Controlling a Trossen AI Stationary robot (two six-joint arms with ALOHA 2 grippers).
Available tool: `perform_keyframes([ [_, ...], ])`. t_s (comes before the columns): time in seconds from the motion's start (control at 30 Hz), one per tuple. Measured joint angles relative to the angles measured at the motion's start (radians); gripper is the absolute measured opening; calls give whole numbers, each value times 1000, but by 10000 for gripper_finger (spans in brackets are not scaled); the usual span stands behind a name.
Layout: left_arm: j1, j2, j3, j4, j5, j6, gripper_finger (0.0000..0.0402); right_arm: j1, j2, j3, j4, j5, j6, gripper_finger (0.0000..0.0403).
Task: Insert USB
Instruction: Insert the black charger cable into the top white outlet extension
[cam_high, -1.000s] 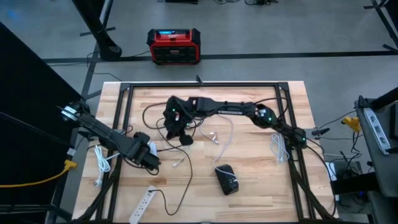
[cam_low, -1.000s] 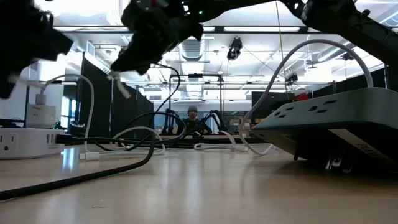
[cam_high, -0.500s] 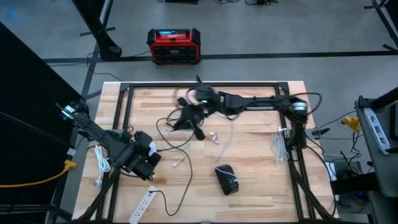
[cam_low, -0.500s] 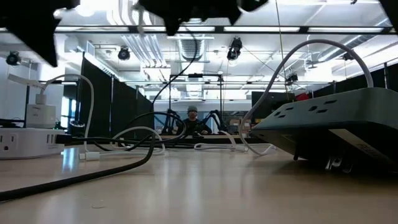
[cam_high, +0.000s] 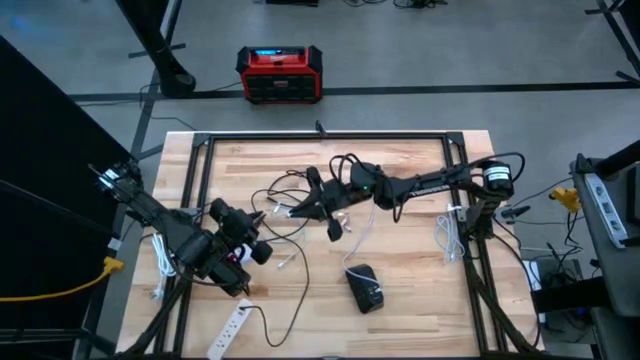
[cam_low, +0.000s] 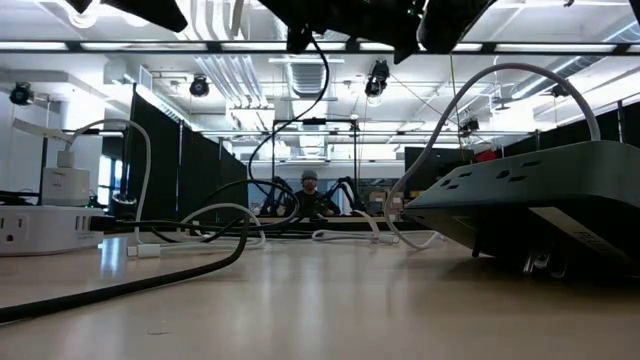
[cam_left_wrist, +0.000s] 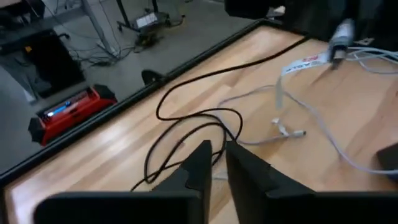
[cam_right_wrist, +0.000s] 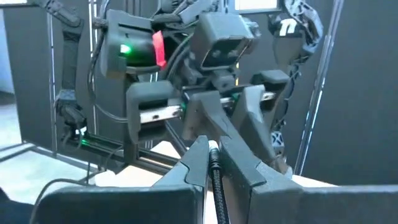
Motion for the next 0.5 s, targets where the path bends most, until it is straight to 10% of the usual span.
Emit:
perform_keyframes([
  [0.5,7,0,-66,167,-228,45,246,5,0,0,49,2,-53,14],
])
